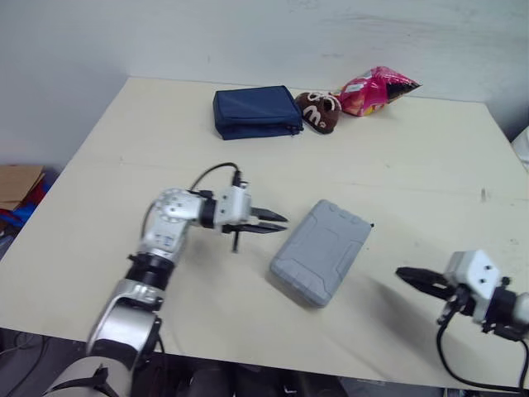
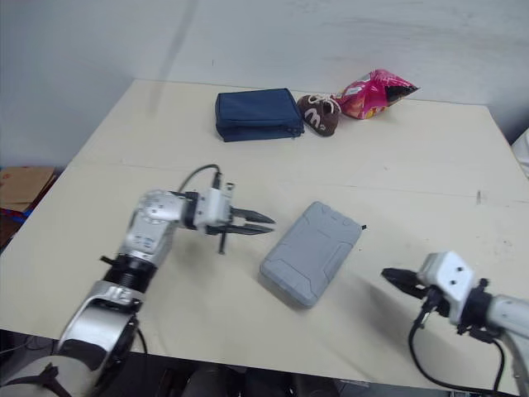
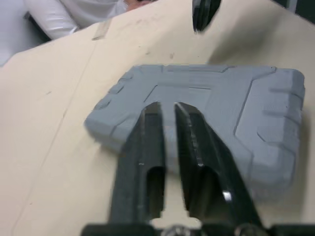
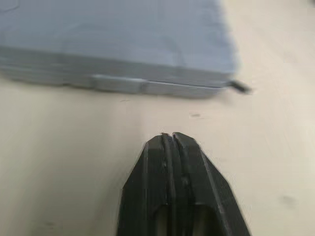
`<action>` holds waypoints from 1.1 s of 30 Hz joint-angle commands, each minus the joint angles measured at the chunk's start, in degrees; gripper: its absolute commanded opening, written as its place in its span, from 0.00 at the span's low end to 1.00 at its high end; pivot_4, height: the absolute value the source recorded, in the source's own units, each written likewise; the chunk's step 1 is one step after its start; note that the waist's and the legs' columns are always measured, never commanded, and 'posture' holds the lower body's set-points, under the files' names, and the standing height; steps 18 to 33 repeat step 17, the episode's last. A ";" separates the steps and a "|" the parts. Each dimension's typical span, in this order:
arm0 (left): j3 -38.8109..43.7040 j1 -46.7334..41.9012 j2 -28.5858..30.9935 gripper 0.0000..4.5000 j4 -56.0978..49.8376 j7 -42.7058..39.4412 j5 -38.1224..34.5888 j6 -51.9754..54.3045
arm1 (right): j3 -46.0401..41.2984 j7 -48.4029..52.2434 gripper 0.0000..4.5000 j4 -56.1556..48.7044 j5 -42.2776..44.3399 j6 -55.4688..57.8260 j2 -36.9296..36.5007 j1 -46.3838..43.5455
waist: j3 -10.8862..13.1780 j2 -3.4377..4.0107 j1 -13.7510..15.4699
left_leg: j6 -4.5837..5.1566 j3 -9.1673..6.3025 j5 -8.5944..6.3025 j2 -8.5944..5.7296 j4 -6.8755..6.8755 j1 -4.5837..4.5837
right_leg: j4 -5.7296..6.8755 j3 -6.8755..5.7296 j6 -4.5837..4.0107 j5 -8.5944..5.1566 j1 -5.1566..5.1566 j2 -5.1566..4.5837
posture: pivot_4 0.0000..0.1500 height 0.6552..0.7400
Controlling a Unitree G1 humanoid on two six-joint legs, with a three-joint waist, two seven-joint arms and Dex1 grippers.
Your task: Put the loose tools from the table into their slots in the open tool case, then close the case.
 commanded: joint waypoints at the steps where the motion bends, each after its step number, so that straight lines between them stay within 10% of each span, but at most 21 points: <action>1: 5.17 3.96 6.99 0.57 -4.43 1.60 -1.52 6.95 | -5.25 2.00 0.45 0.86 0.19 -3.08 -2.12 0.75 | 0.03 0.00 0.05 | 0.01 0.00 -0.02 0.00 -0.01 0.02 | -0.01 0.00 0.02 -0.02 0.01 -0.01 | 1.00 1.00; 6: 12.56 13.54 17.12 1.00 -1.55 8.79 1.94 8.25 | -8.30 7.42 0.99 6.60 1.49 -11.39 -4.61 -2.17 | 0.39 0.00 -0.26 | 0.09 0.06 -0.11 0.00 0.00 0.06 | -0.02 -0.02 0.00 -0.04 0.01 -0.09 | 1.00 1.00; 33: 16.36 17.71 17.63 1.00 -1.60 12.87 1.32 2.91 | -6.29 5.05 0.99 10.83 0.53 -13.40 -2.37 -5.64 | 0.57 -0.14 1.50 | 0.27 0.07 -0.42 -0.07 0.11 -0.02 | -0.05 -0.15 -0.02 -0.04 0.03 -0.30 | 1.00 1.00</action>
